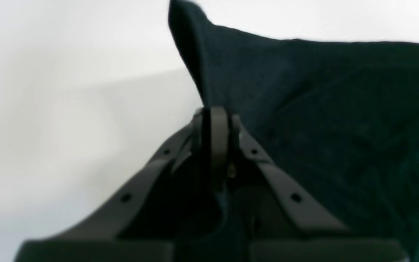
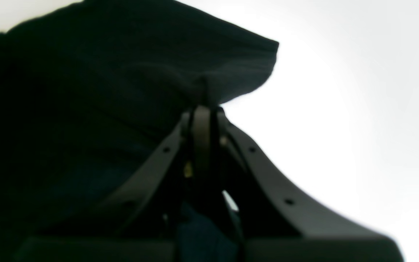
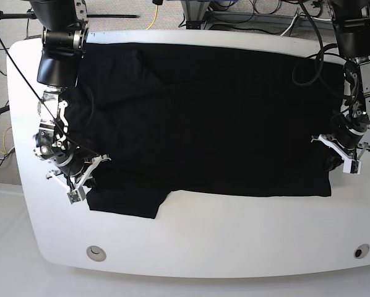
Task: Fold the T-shirt properly
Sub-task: 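Lift the hem and fold it toward the shoulder edge with both grippers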
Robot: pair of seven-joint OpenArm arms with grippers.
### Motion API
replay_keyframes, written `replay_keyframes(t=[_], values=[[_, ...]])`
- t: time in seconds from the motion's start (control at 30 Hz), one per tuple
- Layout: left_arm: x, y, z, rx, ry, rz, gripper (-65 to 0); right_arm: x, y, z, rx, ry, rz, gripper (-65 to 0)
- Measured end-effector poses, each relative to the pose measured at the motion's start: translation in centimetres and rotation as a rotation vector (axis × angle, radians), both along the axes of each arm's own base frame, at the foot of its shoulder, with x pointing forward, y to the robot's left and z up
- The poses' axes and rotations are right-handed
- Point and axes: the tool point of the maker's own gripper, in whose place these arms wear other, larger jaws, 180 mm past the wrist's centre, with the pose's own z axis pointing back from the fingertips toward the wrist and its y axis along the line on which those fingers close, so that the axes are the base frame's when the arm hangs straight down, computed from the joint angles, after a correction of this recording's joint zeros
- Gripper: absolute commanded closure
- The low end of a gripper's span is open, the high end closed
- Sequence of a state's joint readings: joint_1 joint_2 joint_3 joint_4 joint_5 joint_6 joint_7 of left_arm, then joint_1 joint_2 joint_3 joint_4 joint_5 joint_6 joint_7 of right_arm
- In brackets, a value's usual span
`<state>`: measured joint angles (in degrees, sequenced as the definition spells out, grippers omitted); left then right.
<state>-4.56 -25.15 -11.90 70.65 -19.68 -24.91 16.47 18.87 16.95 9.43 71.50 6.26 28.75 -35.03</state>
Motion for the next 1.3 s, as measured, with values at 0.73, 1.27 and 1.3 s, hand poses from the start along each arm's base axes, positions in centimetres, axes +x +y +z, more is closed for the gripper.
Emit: replay_keyframes(t=[0.73,1.27,1.3], values=[[-1.5,1.7,2.1,0.036,-0.010,0.008,0.0,-4.5,0.5,2.9,-0.102,-0.006,0.030,0.0],[-4.4,3.4,1.6,0.060,0.051,0.036,0.0,-9.5,1.6,1.5,-0.155,0.062,0.067,0.0],[-4.7,3.5,1.5,0.063,0.059,0.039,0.0,-9.8,1.6,1.5,-0.156,0.063,0.067,0.0]])
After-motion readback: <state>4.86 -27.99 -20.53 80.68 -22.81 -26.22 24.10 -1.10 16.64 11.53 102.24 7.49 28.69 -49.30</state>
